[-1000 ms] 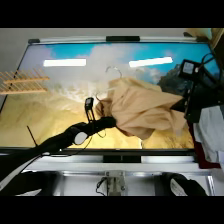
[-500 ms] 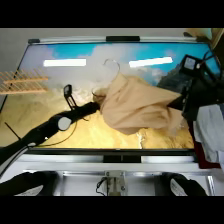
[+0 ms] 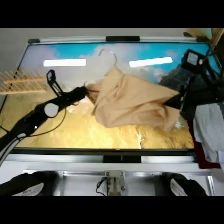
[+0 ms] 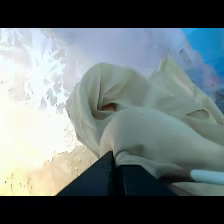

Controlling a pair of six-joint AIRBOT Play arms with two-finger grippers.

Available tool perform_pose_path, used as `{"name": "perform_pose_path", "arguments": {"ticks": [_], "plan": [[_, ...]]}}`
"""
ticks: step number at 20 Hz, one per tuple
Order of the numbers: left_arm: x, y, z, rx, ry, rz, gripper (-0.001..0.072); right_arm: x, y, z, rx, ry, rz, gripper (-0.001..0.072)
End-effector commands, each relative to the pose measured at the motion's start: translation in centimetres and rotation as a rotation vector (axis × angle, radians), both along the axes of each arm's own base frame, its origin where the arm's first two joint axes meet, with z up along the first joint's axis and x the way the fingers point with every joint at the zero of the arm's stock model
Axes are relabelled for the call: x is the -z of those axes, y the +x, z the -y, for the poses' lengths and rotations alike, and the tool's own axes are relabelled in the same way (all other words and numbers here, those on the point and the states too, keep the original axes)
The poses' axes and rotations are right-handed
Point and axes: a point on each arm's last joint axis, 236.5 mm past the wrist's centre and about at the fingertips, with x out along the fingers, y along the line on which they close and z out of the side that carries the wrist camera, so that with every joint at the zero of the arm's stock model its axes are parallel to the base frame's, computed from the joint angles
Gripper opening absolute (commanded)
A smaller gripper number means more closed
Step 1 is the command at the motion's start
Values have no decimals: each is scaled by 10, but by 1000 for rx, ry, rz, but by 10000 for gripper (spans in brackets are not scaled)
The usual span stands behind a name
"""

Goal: Fold the shirts.

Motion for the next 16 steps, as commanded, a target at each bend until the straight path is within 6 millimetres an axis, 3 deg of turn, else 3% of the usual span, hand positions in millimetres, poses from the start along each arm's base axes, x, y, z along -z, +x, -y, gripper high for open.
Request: {"name": "perform_pose_path", "arguments": {"ticks": [1, 7, 11, 14, 16], "plan": [[-29, 15, -6, 6, 26, 79, 56, 3, -4, 3, -5, -19, -16, 75], [-56, 38, -42, -71, 13, 116, 56, 3, -5, 3, -8, -16, -19, 75], [-61, 34, -34, 12, 93, 127, 56, 8, 1, 13, 25, -57, -10, 75], [-55, 19, -25, 131, 201, 117, 55, 5, 12, 16, 72, -55, 17, 75], [-63, 11, -23, 180, 246, 140, 55, 2, 20, 16, 97, -47, 43, 75]]}}
